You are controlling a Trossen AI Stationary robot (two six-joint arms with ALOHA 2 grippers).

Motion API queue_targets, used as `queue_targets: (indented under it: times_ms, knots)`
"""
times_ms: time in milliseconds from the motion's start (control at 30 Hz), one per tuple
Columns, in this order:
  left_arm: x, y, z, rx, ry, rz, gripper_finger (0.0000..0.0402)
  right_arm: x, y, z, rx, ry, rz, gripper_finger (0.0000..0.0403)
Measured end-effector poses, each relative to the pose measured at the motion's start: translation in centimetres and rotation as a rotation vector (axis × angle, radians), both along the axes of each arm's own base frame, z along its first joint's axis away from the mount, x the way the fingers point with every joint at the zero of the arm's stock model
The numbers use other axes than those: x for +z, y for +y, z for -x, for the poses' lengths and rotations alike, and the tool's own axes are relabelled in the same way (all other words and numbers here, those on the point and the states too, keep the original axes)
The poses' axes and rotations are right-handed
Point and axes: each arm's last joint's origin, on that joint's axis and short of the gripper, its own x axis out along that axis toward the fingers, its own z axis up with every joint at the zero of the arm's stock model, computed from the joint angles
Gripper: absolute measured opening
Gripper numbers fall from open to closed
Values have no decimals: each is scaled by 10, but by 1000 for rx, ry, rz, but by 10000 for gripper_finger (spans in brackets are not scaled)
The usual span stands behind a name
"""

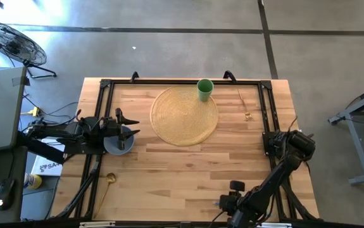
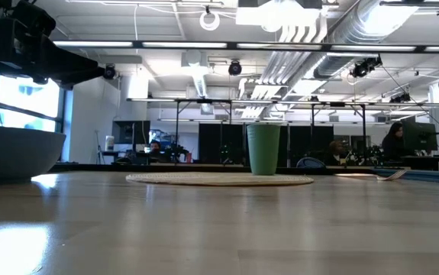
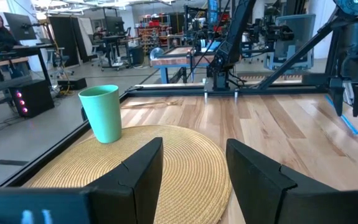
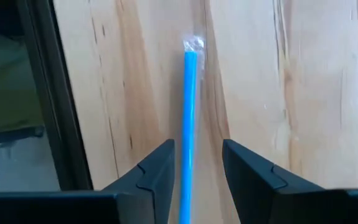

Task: Pick & Place Utensil
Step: Put the blue straw into the green cup on the brown mat

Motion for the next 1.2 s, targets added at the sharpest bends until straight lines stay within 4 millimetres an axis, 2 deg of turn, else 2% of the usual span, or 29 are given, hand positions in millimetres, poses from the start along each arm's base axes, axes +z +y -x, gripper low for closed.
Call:
queue_targets:
  times_ms: [167, 433, 633, 767, 1033, 1200]
  knots:
    - [0, 0, 0, 0, 0, 0, 172, -6, 4, -4, 27, -30, -2, 129]
    - [0, 0, 0, 0, 0, 0, 172, -18, 6, -4, 32, 19, -1, 129]
    - [0, 0, 0, 0, 0, 0, 172, -20, 6, -4, 6, 12, 7, 124]
    - [0, 0, 0, 0, 0, 0, 172, -20, 4, -6, -21, 27, 2, 96]
    - [0, 0, 0, 0, 0, 0, 172, -20, 0, -10, -5, 39, 5, 11]
    - [0, 0, 0, 0, 0, 0, 172, -18, -9, -19, -23, 14, 21, 16]
